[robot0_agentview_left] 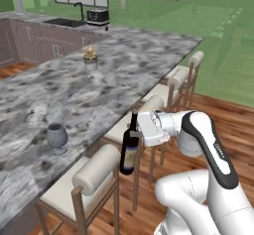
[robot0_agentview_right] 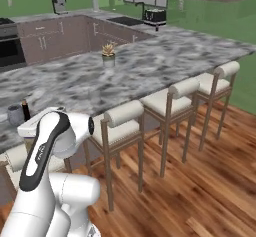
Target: There is a wine glass and glass cup on the dining counter. Place the wine bottle next to the wine glass and the juice bottle next to the glass cup.
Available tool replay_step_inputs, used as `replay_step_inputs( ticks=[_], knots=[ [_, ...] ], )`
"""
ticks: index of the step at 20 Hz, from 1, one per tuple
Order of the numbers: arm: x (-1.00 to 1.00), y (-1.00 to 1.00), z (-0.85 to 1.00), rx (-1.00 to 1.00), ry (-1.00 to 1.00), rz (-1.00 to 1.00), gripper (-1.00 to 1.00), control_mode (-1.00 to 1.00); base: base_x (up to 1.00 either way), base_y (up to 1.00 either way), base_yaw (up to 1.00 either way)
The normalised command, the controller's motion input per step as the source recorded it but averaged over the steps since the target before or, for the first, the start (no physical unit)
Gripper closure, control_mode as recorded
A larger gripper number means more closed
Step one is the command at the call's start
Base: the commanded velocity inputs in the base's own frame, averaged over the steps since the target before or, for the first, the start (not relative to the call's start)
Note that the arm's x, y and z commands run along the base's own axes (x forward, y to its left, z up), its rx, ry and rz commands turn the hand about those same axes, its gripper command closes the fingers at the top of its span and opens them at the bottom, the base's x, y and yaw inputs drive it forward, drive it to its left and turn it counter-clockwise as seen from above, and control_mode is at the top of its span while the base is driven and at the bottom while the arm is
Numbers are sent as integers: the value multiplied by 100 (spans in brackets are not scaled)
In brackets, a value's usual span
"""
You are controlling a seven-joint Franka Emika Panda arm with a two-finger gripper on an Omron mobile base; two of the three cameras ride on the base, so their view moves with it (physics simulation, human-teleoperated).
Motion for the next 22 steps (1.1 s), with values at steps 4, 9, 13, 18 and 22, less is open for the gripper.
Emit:
replay_step_inputs(
  ticks=[4, 9, 13, 18, 22],
  knots=[
    [0, 0, 0, 0, 0, 0, 100, 100, 54, -9, 27],
    [0, 0, 0, 0, 0, 0, 100, 100, 60, -7, 24],
    [0, 0, 0, 0, 0, 0, 100, 100, 39, 0, 22],
    [0, 0, 0, 0, 0, 0, 100, 100, 32, 2, 18],
    [0, 0, 0, 0, 0, 0, 100, 100, 46, 0, 17]
  ],
)
